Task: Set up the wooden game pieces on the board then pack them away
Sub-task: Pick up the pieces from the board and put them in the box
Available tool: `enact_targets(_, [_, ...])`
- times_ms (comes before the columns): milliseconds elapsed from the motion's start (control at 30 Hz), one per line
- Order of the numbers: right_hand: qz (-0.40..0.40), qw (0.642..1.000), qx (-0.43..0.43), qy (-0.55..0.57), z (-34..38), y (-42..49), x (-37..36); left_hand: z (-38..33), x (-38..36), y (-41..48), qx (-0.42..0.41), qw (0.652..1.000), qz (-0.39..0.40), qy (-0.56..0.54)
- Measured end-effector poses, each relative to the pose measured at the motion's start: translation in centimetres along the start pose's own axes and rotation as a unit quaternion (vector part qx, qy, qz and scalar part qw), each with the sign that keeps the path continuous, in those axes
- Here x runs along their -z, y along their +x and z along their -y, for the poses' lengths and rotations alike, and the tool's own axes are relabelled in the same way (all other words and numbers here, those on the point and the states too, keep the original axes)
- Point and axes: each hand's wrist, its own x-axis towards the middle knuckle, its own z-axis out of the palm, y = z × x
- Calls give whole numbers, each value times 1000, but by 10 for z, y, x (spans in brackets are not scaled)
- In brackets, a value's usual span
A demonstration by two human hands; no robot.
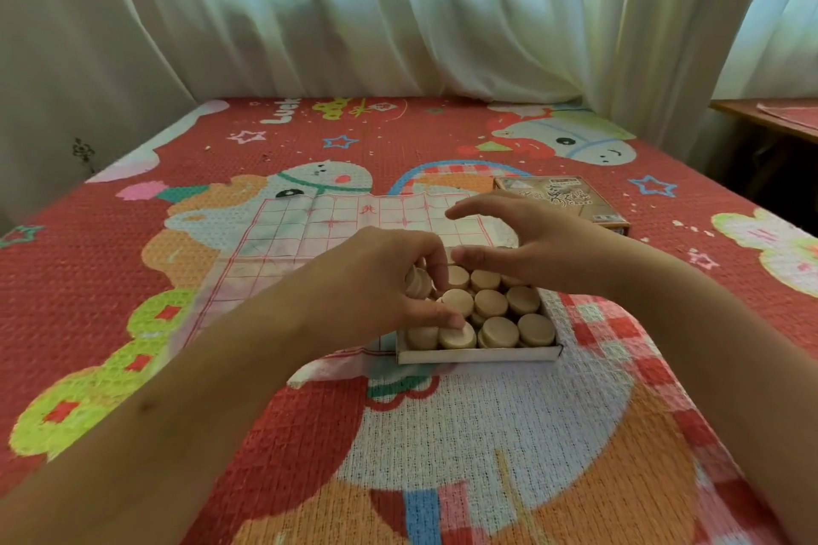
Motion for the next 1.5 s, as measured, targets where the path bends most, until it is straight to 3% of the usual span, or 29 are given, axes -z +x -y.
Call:
enact_targets(167, [-29, 1000, 0, -7, -7, 4, 0, -1, 17, -4, 2, 999, -4, -39])
enact_targets(400, [-43, 999, 15, 21, -11, 6, -1, -1, 8, -5, 0, 993, 116, 20])
enact_targets(700, [-52, 998, 16, 24, -10, 7, 0, 4, 17, -4, 6, 995, 100, -29])
enact_targets(900, [-69, 997, 22, 18, -8, 6, 1, 10, 16, 1, 2, 998, 5, -61])
enact_targets(1133, [-12, 1000, 18, 15, -5, 4, -6, 14, 14, 0, 29, 997, 44, -51])
enact_targets(1500, [-11, 999, 17, 29, -2, 4, -4, 13, 12, 2, 28, 989, 71, -126])
